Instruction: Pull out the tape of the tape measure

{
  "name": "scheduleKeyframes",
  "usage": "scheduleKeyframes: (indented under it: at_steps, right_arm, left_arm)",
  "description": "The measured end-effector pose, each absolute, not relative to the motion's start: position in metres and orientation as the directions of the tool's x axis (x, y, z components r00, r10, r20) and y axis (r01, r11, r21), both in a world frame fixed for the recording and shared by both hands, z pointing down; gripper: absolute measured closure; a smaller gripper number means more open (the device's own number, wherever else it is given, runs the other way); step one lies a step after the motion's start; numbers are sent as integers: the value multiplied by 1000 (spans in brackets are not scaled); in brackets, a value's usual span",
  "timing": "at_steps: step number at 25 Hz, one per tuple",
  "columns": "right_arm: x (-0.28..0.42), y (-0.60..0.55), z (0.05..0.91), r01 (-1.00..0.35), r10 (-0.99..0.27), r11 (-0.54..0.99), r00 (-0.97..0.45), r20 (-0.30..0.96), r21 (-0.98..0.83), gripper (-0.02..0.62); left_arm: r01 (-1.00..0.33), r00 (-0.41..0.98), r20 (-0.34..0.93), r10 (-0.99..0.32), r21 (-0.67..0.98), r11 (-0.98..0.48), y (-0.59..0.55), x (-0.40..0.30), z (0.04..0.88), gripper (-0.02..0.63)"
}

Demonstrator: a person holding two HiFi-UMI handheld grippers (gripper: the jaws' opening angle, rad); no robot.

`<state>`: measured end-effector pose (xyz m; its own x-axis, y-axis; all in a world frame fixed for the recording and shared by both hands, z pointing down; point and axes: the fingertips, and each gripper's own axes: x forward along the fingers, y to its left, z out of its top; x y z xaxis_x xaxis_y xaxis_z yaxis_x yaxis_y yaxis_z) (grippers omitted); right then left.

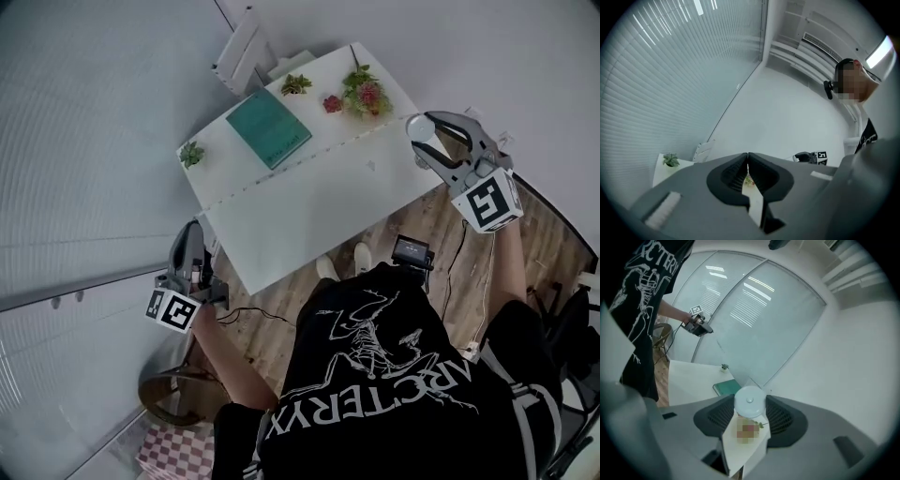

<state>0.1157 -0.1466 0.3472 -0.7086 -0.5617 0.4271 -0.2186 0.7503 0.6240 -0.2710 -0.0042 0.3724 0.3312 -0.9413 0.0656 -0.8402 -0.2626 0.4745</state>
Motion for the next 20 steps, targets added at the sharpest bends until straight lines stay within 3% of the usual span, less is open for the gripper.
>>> scheduleKeyframes:
  at_steps: [7,14,20]
  right_arm:
    - [111,-153,442,-250,-530,819,-674,514,516,377]
    - [108,-161,579,-311,-509,859,-587,629,406,377]
    - [98,-147,669,-286,-340,935,-552,762,210,377]
  left_arm:
    - [-835,311,224,-924,528,-153,-7,-275,455,588]
    - [-807,280,450,-848,589,46,-8,-273,597,588]
    - [-824,203,638,-743,522,222,8,-280,681,588]
